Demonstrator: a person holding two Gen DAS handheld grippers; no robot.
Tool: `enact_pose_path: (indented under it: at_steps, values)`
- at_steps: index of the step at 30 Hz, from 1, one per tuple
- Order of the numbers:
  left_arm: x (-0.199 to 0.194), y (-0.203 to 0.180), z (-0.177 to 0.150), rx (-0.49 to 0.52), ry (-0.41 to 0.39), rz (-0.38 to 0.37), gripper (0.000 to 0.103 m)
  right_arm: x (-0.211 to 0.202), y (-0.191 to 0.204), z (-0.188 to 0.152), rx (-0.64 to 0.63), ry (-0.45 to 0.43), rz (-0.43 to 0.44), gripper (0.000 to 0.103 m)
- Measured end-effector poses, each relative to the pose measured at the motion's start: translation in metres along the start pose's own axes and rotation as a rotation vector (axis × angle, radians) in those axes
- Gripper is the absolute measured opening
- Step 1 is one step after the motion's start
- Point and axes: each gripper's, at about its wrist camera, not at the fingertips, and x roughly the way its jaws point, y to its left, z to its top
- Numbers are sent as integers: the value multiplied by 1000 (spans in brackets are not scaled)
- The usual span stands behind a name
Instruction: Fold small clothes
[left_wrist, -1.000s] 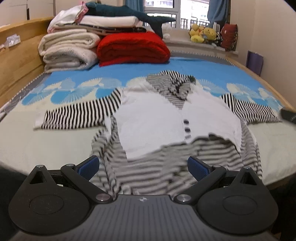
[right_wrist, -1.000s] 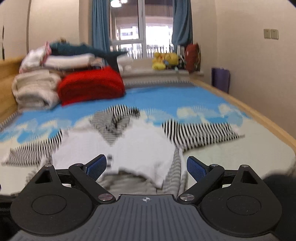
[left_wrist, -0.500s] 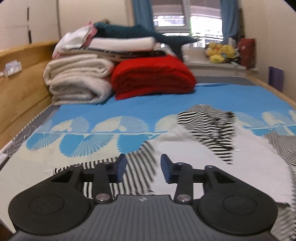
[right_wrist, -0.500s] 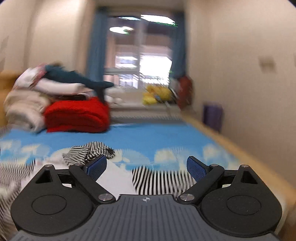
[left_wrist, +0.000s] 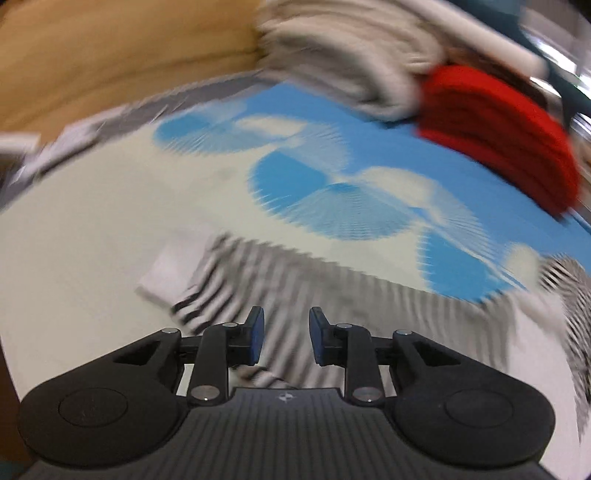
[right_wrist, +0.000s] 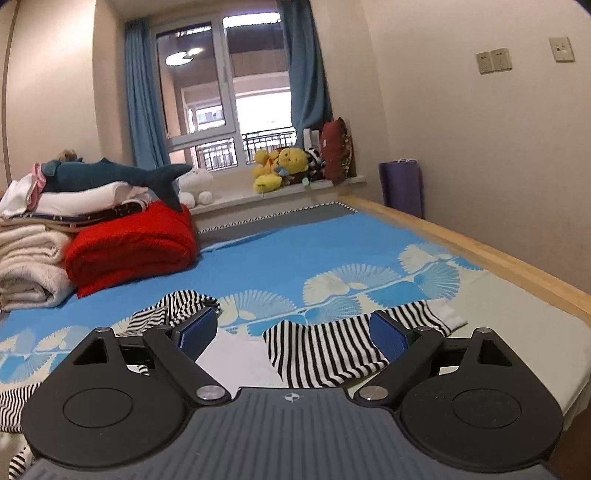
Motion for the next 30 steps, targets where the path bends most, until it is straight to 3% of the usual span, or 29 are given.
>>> enact_pose_path:
  at_steps: [2,3,5,11,13,15,16,21,25,27,30]
  values:
    - [15,18,12,-78,40,59,55,4,9,0,-24,8,9,91]
    - [18,30,16,-113,53,85,58,6,13,-1,-35,10,13,91]
    - [27,47,19,-171,93,125,60,8,19,-1,-52,15,19,91]
    - [51,67,12,-267,185,136,57,14,25,-1,-45,28,29,91]
    - [53,69,9,-276,186,141,48,14,25,-1,-40,30,34,91]
    - [54,66,8,-270,176,148,28,15,26,-1,-44,29,47,91]
    - [52,65,8,-266,172,143,11,17,26,-1,-47,30,49,90]
    - [30,52,16,-249,112,131,5,23,27,-1,-55,54,48,83]
    - [-20,5,34,-143,-20,14,4,25,25,-1,-54,65,49,78]
    - [-54,-32,34,-61,-74,-105,4,25,23,0,-44,68,47,76]
    - [-112,-105,14,138,-141,-305,4,27,22,1,-27,73,43,73]
